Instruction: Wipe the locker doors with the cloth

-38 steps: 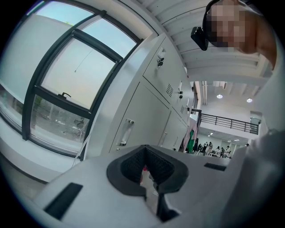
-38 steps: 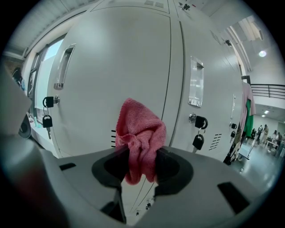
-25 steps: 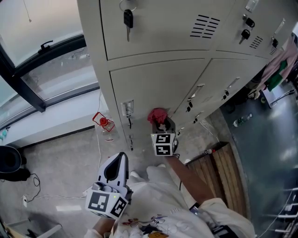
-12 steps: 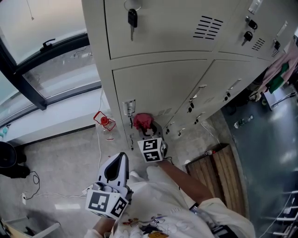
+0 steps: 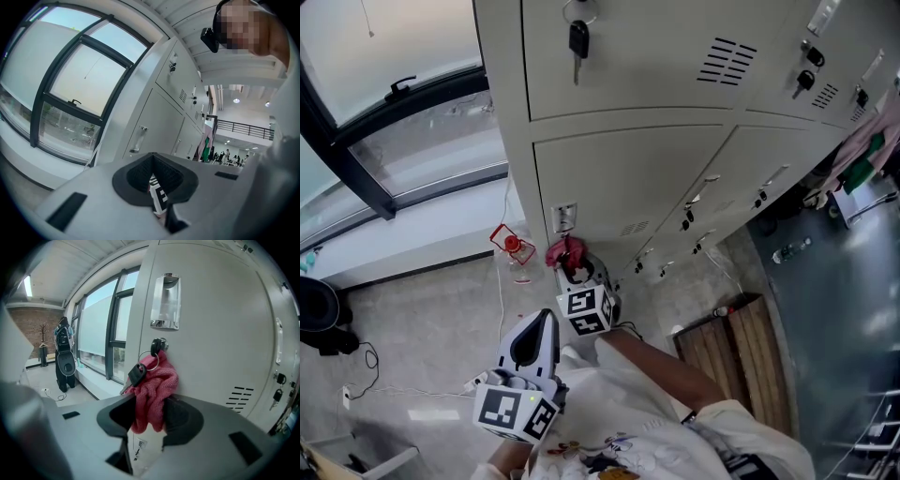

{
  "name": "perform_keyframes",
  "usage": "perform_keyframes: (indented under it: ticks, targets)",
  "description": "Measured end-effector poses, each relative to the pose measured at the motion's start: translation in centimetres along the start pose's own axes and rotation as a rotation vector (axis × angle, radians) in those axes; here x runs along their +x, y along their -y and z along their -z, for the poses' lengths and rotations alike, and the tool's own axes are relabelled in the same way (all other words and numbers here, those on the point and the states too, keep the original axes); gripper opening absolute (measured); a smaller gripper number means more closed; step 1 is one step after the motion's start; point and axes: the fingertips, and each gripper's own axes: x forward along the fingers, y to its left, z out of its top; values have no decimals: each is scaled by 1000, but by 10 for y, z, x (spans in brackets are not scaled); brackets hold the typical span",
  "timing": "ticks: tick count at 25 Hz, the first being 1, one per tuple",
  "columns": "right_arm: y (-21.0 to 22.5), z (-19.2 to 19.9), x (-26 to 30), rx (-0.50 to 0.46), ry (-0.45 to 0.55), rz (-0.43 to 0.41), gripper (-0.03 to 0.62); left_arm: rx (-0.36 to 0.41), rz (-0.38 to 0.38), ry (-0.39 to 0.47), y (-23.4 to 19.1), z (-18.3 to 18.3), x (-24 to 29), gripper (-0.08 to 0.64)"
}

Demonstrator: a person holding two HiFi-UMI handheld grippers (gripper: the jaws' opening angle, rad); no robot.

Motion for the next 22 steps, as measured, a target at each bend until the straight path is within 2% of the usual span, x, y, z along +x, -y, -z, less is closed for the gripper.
perform_keyframes:
  ticks: [8, 22]
  targets:
    - [20, 13, 1, -1, -45, 20, 156, -6, -2, -9, -1, 2, 3, 3]
    - [103, 48, -12, 126, -100, 132, 160, -2, 46, -38, 15, 7, 22, 3]
